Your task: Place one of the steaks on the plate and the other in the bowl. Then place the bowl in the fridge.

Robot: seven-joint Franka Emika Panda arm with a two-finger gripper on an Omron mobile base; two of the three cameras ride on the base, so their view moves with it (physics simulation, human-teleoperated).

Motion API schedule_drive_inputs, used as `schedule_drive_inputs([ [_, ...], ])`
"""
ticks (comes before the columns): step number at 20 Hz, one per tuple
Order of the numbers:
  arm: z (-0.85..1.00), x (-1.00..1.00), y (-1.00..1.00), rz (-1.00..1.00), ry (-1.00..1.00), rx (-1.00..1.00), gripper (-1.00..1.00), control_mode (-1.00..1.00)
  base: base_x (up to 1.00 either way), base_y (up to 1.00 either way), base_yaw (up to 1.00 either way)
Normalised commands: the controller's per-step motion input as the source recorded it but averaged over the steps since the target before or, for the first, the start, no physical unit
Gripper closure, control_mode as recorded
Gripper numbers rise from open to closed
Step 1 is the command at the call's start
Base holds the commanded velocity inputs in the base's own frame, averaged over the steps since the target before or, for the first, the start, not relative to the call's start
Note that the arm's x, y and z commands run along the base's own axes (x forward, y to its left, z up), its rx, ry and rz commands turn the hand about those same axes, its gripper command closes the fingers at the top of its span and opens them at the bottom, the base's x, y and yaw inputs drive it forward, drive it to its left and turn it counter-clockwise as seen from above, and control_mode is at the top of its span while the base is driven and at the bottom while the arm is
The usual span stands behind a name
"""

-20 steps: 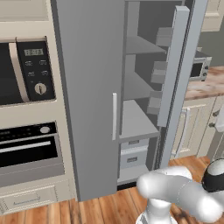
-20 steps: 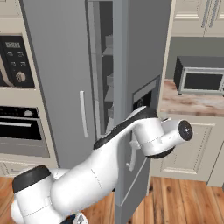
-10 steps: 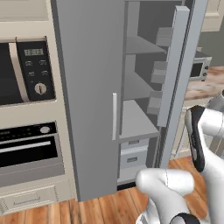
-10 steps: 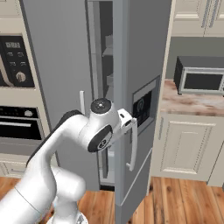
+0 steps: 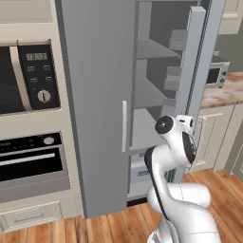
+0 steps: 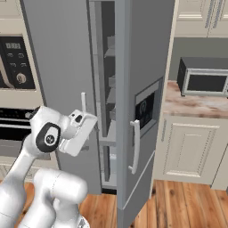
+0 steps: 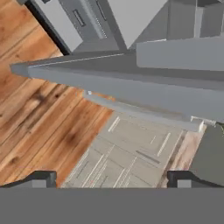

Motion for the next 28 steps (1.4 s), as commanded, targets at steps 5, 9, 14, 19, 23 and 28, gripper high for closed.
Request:
schedule_drive_inputs([
  [5,0.02,0.74,0.99,0.0,0.1,-0.37,-1.0,-1.0,0.0,0.0,0.0],
  [9,0.0,0.74,0.54,-0.06,0.19,-0.17,-1.0,-1.0,0.0,0.0,0.0],
  [14,0.0,0.64,0.0,-0.06,0.09,0.0,-1.0,-1.0,0.0,0.0,0.0],
  [19,0.0,0.8,-0.01,-0.06,0.09,0.0,-1.0,-1.0,0.0,0.0,0.0],
  [23,-0.05,0.9,-0.06,-0.08,0.07,0.0,-1.0,-1.0,0.0,0.0,0.0],
  [28,-0.02,0.66,-0.27,0.0,0.0,0.0,-1.0,-1.0,0.0,0.0,0.0],
])
